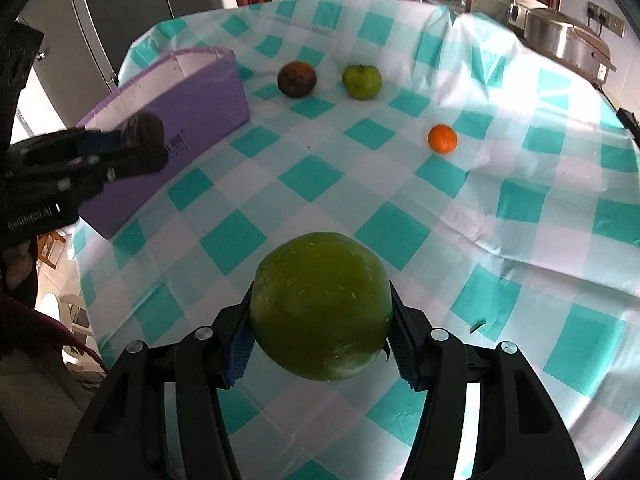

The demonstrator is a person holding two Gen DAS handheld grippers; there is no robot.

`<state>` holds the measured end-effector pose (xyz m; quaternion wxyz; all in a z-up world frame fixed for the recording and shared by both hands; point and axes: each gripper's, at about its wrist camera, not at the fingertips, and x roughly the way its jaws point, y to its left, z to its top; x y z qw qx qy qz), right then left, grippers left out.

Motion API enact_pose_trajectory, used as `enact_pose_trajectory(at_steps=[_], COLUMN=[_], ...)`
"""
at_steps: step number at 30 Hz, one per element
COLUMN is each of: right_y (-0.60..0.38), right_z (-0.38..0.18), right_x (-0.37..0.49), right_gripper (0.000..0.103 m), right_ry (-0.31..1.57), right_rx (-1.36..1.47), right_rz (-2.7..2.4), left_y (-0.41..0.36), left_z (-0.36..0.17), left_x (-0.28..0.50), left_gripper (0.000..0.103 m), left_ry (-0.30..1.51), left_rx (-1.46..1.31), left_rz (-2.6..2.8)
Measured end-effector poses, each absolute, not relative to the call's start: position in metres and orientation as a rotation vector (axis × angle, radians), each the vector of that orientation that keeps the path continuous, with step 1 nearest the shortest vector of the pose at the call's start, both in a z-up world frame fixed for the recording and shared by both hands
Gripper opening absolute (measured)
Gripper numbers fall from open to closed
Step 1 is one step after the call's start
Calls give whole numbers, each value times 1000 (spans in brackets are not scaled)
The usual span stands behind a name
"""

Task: Organize fruits
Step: 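Carry both fruits over the white box and open both tools to release them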

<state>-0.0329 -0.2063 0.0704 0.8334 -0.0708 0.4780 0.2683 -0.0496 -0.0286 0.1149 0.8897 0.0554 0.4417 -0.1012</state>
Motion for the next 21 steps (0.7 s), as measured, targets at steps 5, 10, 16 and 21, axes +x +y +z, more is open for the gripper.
enact_pose_trajectory(at_steps=[5, 10, 16, 21], right_y=[-204, -204, -212, -179], right_z=[87, 109, 130, 136], right_x=[-43, -54, -55, -55], right_gripper=[58, 57, 58, 58], right_ry=[981, 950, 944, 952], right_rx=[-197, -230, -78, -2], right_rz=[561, 520, 361, 257], left_y=[-29, -39, -61, -26], left_z=[125, 142, 158, 150], left_x=[-60, -58, -62, -69], left_gripper=[41, 41, 41, 41], left_ry=[918, 915, 885, 896], left_rx=[121, 171, 281, 325], left_rz=[-230, -285, -470, -591])
